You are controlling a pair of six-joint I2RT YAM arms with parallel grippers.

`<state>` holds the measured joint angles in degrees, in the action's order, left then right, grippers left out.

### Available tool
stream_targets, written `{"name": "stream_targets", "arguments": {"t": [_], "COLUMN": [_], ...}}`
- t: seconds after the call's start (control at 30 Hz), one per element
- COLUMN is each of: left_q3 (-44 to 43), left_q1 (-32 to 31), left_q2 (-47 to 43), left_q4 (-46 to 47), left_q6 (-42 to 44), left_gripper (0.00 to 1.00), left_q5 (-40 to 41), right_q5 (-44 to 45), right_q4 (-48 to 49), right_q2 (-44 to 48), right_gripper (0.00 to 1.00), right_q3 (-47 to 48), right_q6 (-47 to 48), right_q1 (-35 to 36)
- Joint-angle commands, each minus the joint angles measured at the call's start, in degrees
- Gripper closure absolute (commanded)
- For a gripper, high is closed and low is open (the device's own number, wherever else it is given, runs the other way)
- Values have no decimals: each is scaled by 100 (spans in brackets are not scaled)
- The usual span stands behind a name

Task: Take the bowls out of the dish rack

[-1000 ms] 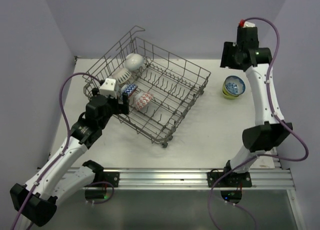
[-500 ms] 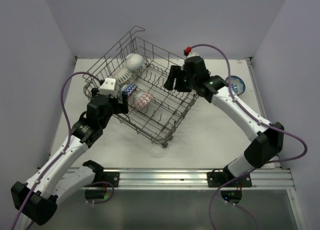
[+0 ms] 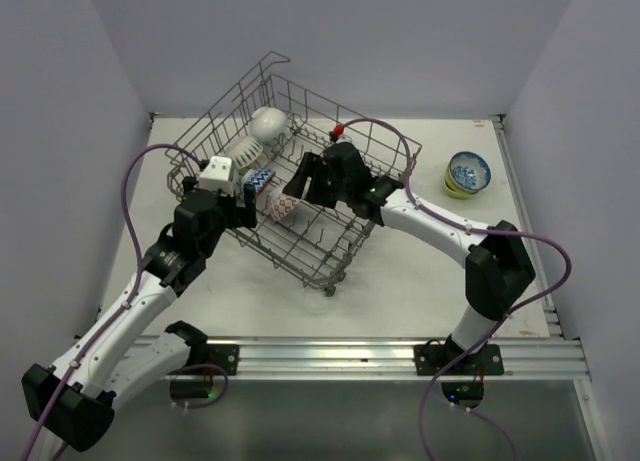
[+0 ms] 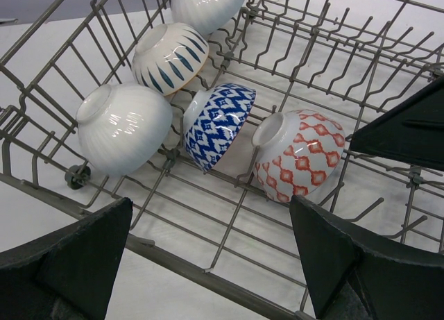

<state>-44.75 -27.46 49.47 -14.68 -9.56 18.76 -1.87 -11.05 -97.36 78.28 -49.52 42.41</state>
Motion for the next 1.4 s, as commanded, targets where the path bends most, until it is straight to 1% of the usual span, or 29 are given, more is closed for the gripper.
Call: {"name": "stream_targets", "arguments": {"t": [0.0,0.4,0.73,0.8,0.87,0.9,0.93,1.0,1.03,1.07,1.1,1.17,1.2,1.23,1.3,1.37], "left_q3": [10,-25,-25,-16,-25,-25,-16,-25,-25,-25,-25,-16,-25,-25,-25,-25], "left_q1": [-31,-31,-31,-31,-40,-40,-31,-40,-40,-40,-49,-40,-40,-49,-49,-40], "left_q2": [-34,-87,-69,-69,-61,-69,-61,-52,-52,-52,-43,-43,-43,-43,-43,-43], "left_q4": [141,141,141,141,141,141,141,141,141,141,141,141,141,141,132,141], "left_q6": [77,60,51,51,42,42,42,33,42,42,33,33,33,42,33,33], "left_gripper": [0,0,0,0,0,0,0,0,0,0,0,0,0,0,0,0], "left_q5": [-13,-101,-206,-224,-233,-250,-259,-286,-294,-294,-312,-312,-312,-312,-303,-303], "right_q5": [310,811,539,521,512,512,538,626,661,679,705,740,784,802,863,916], "right_q4": [595,665,1078,1358,1596,1745,2112,2492,2833,2941,3072,3442,3678,3793,4039,4067], "right_q2": [-195,-309,-968,-1074,-1101,-1092,-1048,-987,-943,-934,-925,-916,-907,-890,-837,-785], "right_gripper": [31,30,29,30,32,36,38,39,40,41,45,48,55,57,58,58], "right_q3": [-50,-269,-112,-76,-207,-278,-487,-725,-918,-989,-1068,-1279,-1350,-1481,-1561,-1623], "right_q6": [-453,-673,-989,-1094,-1226,-1410,-1499,-1700,-1745,-1798,-1859,-1947,-2026,-2053,-2080,-2053], "right_q1": [109,215,232,241,250,250,259,285,320,320,346,364,373,382,382,390]}}
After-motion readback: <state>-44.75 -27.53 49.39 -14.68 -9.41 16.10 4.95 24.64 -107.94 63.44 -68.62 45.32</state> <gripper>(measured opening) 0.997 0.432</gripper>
